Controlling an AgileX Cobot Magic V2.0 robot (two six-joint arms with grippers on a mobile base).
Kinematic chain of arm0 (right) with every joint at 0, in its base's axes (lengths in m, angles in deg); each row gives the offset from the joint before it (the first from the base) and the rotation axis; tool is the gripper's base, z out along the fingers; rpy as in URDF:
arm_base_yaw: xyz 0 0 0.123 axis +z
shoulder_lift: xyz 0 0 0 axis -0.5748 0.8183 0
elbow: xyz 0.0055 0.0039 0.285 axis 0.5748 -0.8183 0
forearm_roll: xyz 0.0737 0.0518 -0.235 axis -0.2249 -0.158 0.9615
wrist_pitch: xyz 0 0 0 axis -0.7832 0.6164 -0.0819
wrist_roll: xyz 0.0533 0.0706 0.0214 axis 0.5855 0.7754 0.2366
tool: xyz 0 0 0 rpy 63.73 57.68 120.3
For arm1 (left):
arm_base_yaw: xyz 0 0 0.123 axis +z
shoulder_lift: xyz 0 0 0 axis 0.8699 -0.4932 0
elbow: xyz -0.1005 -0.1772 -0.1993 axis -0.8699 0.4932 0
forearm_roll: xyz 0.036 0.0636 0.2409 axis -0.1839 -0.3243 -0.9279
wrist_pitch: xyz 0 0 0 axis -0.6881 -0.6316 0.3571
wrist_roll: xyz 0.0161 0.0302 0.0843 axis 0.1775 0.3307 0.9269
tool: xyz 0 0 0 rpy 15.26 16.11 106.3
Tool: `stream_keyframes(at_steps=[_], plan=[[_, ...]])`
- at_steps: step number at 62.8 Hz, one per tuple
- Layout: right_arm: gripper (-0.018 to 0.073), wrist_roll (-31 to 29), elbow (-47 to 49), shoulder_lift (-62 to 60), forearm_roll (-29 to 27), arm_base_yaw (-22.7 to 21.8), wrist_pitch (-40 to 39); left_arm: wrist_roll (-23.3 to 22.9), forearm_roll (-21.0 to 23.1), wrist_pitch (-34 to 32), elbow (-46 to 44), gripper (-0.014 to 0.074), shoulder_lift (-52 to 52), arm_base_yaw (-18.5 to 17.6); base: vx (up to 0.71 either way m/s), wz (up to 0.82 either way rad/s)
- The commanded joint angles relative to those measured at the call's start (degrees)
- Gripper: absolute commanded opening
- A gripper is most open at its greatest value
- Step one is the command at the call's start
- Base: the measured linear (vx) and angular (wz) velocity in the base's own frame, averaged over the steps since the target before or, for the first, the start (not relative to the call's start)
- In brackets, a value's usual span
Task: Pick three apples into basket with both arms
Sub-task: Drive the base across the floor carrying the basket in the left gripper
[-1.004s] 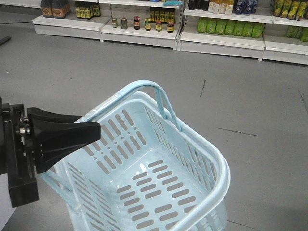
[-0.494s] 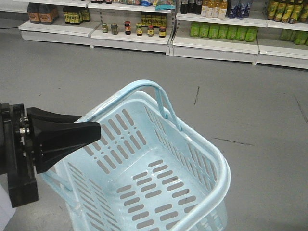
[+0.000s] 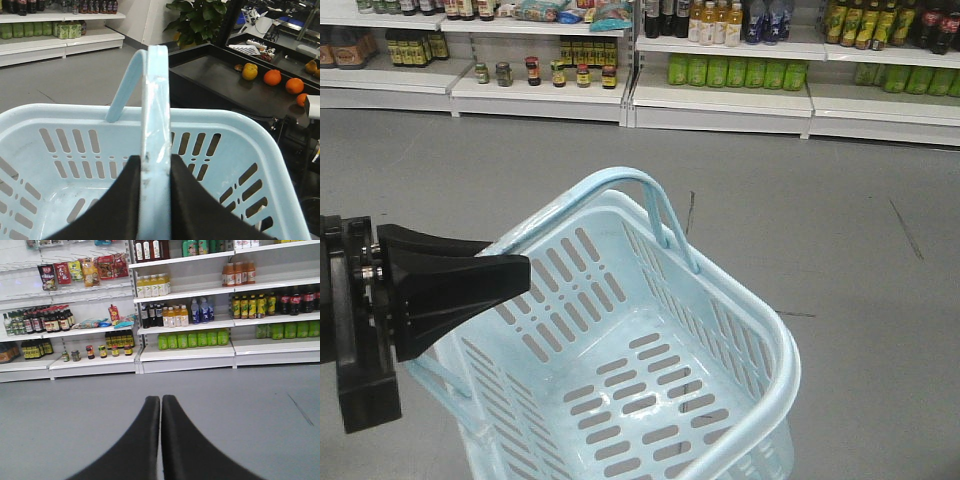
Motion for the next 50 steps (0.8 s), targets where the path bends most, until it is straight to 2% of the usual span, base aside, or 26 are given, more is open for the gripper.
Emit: stream_keyframes(at_steps=[1, 50], plan=[[-0.0004, -0.12, -0.65, -0.75, 0.65, -0.3, -4.26, -0.21, -2.78, 0.96, -1.61, -0.0006, 0.82, -0.14, 0.26, -0.21], [-0.0004, -0.12, -0.65, -0.75, 0.65, -0.3, -4.26, -0.21, -2.78, 0.96, -1.61, -0.0006, 0.82, -0.14, 0.25, -0.27]])
